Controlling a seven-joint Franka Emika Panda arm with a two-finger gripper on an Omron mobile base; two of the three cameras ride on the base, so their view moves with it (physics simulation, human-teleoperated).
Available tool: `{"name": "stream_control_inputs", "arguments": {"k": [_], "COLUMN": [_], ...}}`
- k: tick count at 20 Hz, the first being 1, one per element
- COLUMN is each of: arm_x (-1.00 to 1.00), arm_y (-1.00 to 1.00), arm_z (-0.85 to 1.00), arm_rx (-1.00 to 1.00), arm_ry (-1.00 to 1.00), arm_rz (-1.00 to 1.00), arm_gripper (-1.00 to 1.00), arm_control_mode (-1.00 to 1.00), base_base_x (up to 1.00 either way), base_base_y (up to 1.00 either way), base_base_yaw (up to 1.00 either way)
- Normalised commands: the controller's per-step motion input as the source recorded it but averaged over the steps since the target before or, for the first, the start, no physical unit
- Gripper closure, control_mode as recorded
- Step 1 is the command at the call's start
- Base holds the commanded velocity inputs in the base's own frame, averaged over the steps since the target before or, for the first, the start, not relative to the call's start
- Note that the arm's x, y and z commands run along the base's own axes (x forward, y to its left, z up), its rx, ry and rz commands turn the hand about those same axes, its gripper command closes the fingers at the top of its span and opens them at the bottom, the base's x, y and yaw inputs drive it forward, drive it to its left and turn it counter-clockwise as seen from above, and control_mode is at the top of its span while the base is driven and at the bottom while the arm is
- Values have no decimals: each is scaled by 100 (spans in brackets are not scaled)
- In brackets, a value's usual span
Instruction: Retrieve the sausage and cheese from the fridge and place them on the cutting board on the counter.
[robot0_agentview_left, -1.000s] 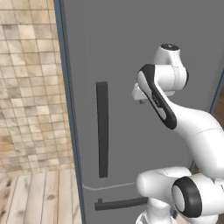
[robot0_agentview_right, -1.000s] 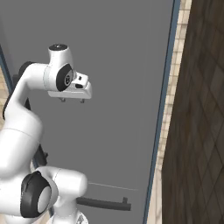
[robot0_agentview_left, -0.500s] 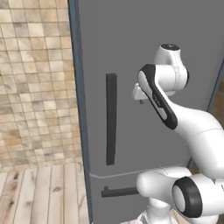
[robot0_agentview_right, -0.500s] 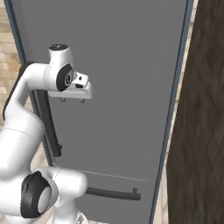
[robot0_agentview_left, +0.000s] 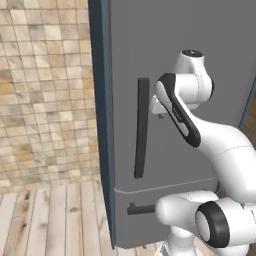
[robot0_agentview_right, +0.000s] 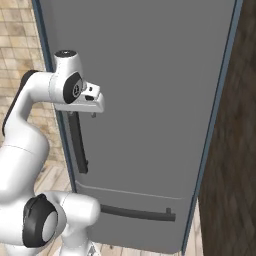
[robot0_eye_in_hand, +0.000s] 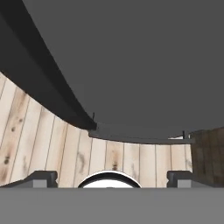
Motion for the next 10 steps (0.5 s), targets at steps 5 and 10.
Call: {"name": "stream_control_inputs", "arguments": {"k": [5, 10], "arm_x": [0, 0], "arm_y": [0, 0], "arm_z": [0, 0], "arm_rx": [0, 0], "arm_ry": [0, 0], "arm_rz": [0, 0], "arm_gripper": [-100, -100], "arm_control_mode": [100, 100], "base_base_x": [-40, -14], "base_base_y": [1, 19], "base_base_yaw": [-6, -1]}}
